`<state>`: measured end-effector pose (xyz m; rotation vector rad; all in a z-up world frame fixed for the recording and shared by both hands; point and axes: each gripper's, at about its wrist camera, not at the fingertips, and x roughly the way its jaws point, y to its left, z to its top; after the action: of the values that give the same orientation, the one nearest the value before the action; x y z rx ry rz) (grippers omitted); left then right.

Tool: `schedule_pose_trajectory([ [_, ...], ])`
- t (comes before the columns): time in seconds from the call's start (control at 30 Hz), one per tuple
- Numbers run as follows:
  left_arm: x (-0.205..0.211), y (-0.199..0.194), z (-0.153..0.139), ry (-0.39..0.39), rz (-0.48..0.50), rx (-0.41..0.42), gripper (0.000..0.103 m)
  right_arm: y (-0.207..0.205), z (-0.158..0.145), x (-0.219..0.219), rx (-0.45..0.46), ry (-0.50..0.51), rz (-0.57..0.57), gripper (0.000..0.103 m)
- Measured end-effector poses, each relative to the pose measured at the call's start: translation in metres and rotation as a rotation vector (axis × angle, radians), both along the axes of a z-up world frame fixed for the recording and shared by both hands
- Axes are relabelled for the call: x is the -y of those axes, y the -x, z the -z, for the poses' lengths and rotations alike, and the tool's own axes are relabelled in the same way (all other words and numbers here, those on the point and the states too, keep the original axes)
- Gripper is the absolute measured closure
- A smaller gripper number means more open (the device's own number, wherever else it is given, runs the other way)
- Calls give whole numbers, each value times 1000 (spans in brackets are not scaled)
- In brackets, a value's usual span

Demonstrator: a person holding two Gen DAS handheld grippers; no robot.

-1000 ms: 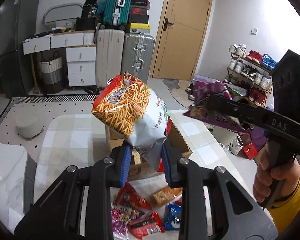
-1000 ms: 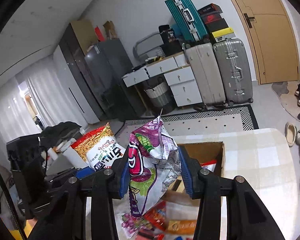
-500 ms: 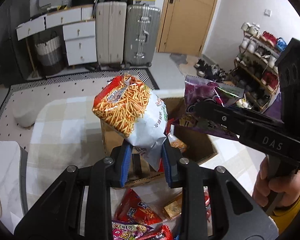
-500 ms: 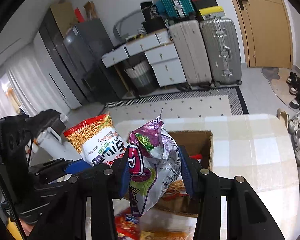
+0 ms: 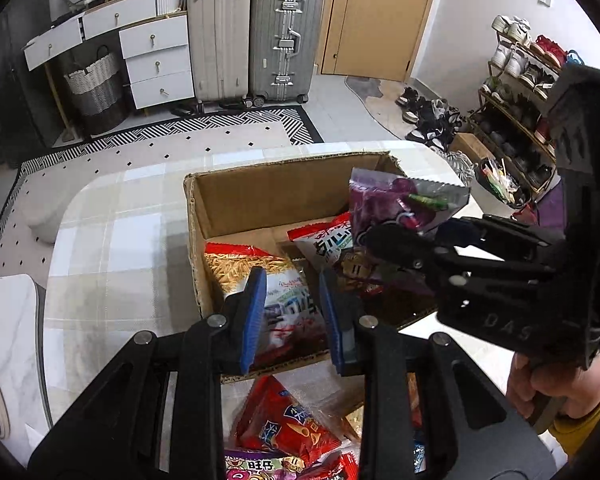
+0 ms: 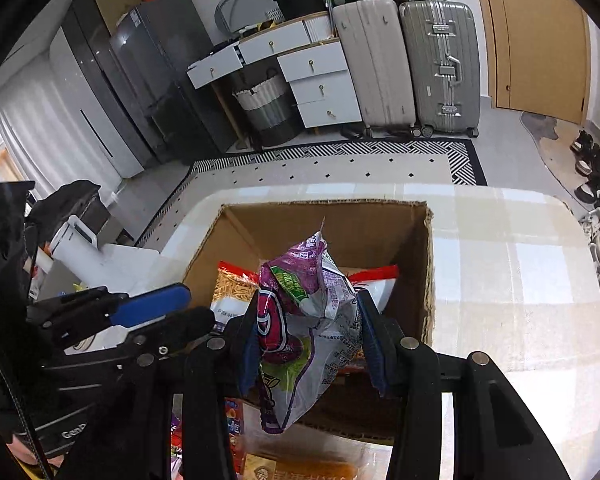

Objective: Organize snacks
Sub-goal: 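Carry both bags over the cardboard box and lower them inside, then withdraw both tools from the box back toward the remaining snacks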

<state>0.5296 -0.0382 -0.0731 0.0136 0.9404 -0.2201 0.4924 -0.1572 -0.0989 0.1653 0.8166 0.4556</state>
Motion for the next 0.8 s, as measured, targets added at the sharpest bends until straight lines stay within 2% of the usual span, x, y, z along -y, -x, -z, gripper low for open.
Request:
schedule_pose_trajectory([
  [0.17, 3, 13, 6, -29, 5, 9, 78, -2, 4, -4, -21, 12, -5, 58],
  [0.43, -12, 64, -2, -22, -20, 16, 78, 18, -14, 4, 33, 3, 15, 58],
  [0.5, -11, 77, -6, -29, -26, 25, 77, 26, -23, 8, 48, -9, 17, 58],
  [0.57, -14, 90, -12, -31, -42, 27, 73, 41, -36, 10, 69, -10, 10, 58],
  [0.77, -21, 136, -47, 5, -76, 95, 70, 94, -81, 18, 185, 5, -2, 58],
  [0.8, -21, 146, -56, 17, -77, 117, 67, 105, -89, 20, 203, 0, -2, 58],
])
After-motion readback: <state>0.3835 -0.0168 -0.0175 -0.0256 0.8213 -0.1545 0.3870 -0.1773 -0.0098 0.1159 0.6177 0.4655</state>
